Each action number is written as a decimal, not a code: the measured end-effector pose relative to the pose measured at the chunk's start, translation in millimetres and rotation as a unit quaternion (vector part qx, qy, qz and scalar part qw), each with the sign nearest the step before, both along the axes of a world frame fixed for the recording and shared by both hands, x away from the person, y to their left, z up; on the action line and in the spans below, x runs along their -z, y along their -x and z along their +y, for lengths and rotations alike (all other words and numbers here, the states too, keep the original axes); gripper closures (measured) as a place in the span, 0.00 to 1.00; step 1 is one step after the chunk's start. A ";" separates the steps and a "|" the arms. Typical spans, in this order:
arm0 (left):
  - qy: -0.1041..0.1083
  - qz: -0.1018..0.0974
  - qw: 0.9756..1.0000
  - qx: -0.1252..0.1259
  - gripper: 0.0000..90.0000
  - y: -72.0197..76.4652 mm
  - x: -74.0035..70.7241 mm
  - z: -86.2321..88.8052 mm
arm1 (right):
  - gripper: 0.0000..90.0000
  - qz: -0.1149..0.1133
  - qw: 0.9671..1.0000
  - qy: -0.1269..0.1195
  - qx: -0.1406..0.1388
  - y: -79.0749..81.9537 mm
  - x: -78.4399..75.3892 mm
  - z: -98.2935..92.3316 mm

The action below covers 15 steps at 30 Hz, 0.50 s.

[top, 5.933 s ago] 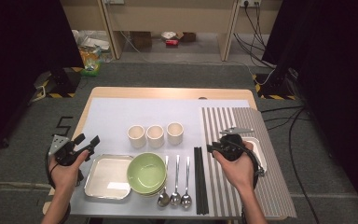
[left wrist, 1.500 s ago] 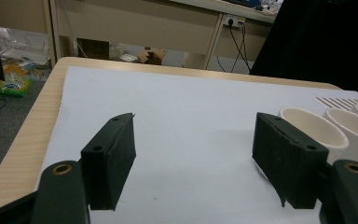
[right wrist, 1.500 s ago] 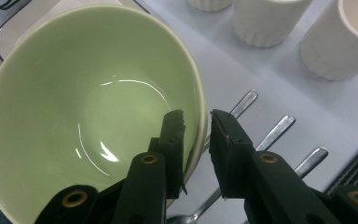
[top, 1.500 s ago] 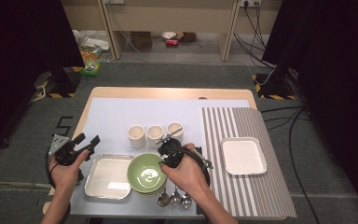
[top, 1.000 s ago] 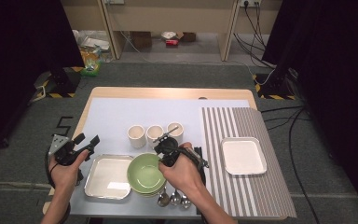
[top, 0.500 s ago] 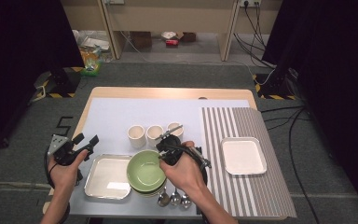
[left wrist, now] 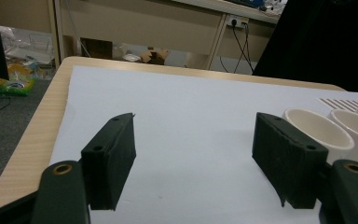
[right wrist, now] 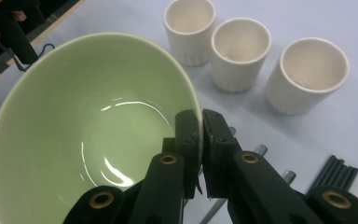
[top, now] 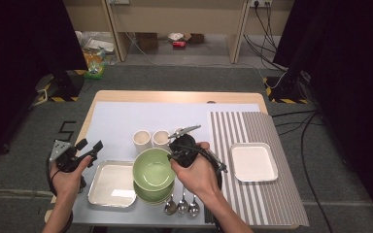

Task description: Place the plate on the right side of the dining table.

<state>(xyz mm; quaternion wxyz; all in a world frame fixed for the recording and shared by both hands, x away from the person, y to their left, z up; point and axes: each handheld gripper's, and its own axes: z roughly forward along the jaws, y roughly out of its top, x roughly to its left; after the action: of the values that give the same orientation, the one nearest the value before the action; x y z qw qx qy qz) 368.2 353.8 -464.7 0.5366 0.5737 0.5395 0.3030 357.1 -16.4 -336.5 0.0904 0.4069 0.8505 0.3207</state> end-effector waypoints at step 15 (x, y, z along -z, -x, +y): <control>0.002 -0.002 1.000 -0.002 0.32 0.4 -0.7 1.4 | 0.98 0.003 1.000 0.002 0.015 -10.8 -7.9 -11.5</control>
<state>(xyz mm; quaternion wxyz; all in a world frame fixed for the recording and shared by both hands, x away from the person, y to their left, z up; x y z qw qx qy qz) 367.8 355.2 -464.0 0.5384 0.5709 0.5402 0.3038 367.9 -27.9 -328.5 0.0940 0.4203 0.8453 0.3161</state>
